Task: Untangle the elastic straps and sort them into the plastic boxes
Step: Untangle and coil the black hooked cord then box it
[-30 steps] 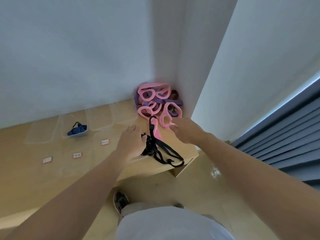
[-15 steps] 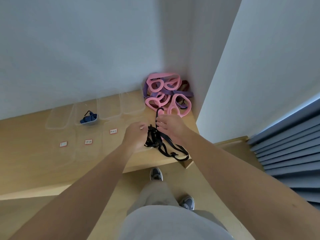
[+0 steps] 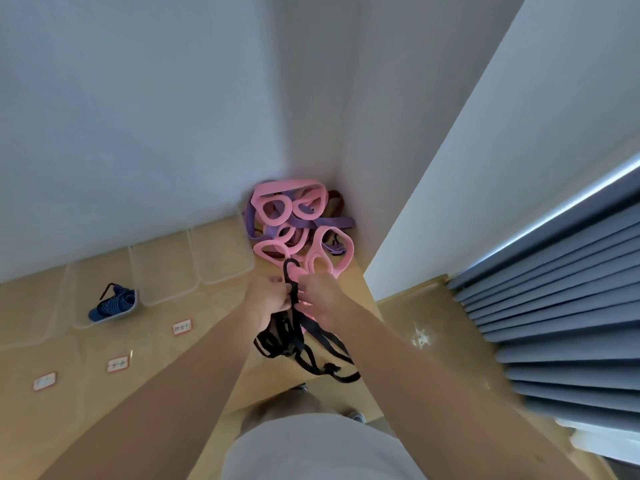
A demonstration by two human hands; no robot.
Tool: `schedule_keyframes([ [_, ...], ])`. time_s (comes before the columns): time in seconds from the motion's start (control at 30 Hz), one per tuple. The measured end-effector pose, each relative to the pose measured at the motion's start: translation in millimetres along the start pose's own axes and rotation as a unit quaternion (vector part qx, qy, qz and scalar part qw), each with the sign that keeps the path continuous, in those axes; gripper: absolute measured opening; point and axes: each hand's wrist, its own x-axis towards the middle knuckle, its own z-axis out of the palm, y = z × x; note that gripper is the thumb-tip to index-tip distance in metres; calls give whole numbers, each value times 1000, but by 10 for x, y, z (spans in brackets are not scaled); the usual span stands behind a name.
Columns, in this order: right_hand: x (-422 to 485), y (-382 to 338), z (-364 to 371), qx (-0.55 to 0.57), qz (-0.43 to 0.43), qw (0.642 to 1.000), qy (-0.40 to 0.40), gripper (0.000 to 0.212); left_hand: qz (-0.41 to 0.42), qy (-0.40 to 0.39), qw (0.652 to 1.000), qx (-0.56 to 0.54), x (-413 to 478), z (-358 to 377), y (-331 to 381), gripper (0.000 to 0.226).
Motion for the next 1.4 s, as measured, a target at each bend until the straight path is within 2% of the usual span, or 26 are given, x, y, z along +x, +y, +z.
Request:
schedule_keyframes([
  [0.13, 136, 7, 3, 15, 4, 1000, 10, 47, 2, -31, 999, 14, 120, -48, 23, 8],
  [0.27, 203, 6, -60, 3, -3, 1000, 23, 24, 29, -27, 999, 35, 184, -82, 55, 8],
  [0.4, 181, -25, -133, -27, -37, 999, 23, 29, 26, -35, 999, 11, 142, -62, 88, 7],
  [0.5, 113, -68, -169, -46, -65, 997, -7, 35, 43, -40, 998, -5, 52, -29, 108, 5],
  [0.67, -50, -305, -211, -9, -115, 991, -72, 30, 134, -45, 988, -69, -210, -14, 330, 16],
  [0.73, -122, -428, -223, 2, -119, 988, -98, 24, 178, -29, 980, -83, -335, -29, 467, 18],
  [0.87, -221, -657, -246, -19, -144, 983, -116, 20, 207, -2, 972, -112, -520, -35, 716, 6],
  [0.97, -279, -790, -266, -59, -168, 976, -128, 22, 212, 19, 969, -123, -652, -37, 809, 16],
  [1.1, -395, -871, -304, -87, -192, 960, -183, 15, 240, 53, 960, -134, -899, -60, 853, 21],
  [1.2, -553, -972, -319, -109, -241, 940, -216, 24, 283, 78, 946, -139, -1141, -42, 942, 17],
  [1.27, -679, -1076, -311, -108, -278, 927, -229, 26, 317, 87, 933, -148, -1335, -42, 1044, 27],
  [1.4, -924, -1299, -288, -77, -319, 912, -246, 20, 380, 106, 909, -135, -1665, -76, 1224, 23],
])
